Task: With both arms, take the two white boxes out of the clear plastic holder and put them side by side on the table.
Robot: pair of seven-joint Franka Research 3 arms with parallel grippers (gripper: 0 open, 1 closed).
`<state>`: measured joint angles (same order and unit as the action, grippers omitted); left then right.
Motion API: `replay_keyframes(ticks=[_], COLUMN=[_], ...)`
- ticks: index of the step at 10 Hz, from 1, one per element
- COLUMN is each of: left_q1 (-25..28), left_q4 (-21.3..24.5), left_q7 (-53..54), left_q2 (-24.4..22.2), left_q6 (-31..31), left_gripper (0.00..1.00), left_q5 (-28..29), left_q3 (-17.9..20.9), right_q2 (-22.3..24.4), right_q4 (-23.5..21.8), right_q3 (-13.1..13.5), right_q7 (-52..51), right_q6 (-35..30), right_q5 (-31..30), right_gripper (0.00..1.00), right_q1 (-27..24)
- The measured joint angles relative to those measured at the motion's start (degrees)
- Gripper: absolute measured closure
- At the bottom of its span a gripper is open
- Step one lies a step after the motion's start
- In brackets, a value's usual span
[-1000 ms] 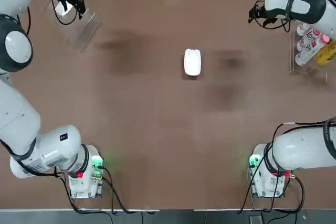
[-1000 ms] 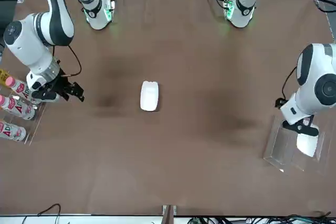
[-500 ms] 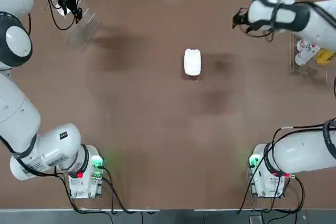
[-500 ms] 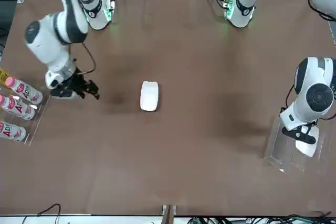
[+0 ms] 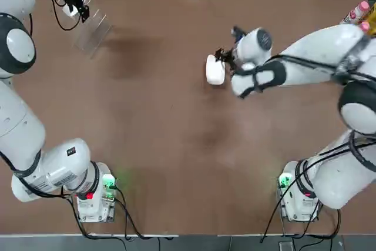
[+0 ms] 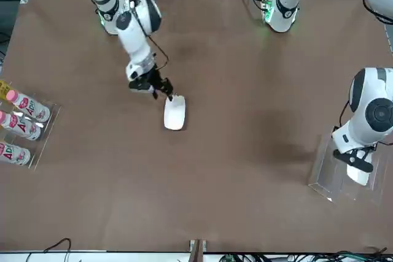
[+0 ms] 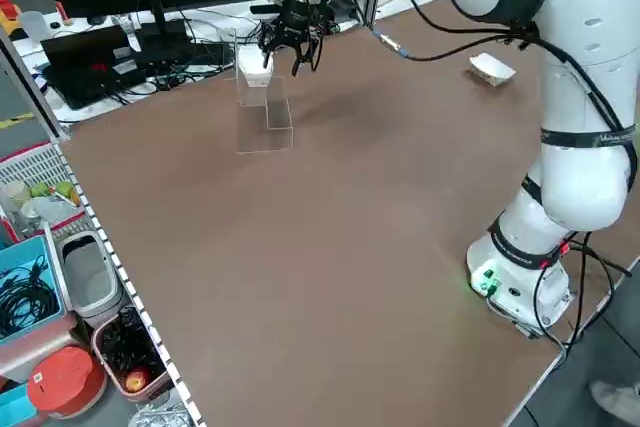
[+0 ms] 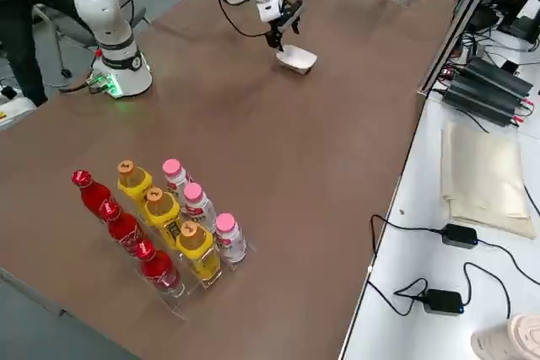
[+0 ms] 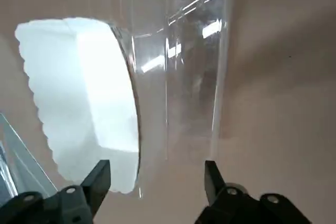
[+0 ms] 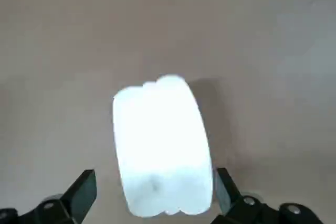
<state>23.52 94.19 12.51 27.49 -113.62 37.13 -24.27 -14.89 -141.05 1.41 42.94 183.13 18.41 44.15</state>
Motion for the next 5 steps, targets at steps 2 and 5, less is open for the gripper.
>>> replay_keyframes(ticks=[2, 5], left_q1=[1.34, 1.87], left_q4=[-0.17, -1.21], left_q7=[3.0, 4.48], left_q2=[0.99, 2.0], left_q6=[-1.49, -2.61], left_gripper=[0.3, 0.79], left_q5=[0.0, 0.01], left_q3=[0.03, 0.01], right_q2=[-5.45, -6.04], right_q4=[0.73, 2.03], right_q3=[0.58, 1.08], right_q7=[0.45, 0.45], right_q6=[4.47, 4.22], right_q5=[0.75, 1.09], right_gripper=[0.0, 0.0], right_q1=[0.52, 0.51])
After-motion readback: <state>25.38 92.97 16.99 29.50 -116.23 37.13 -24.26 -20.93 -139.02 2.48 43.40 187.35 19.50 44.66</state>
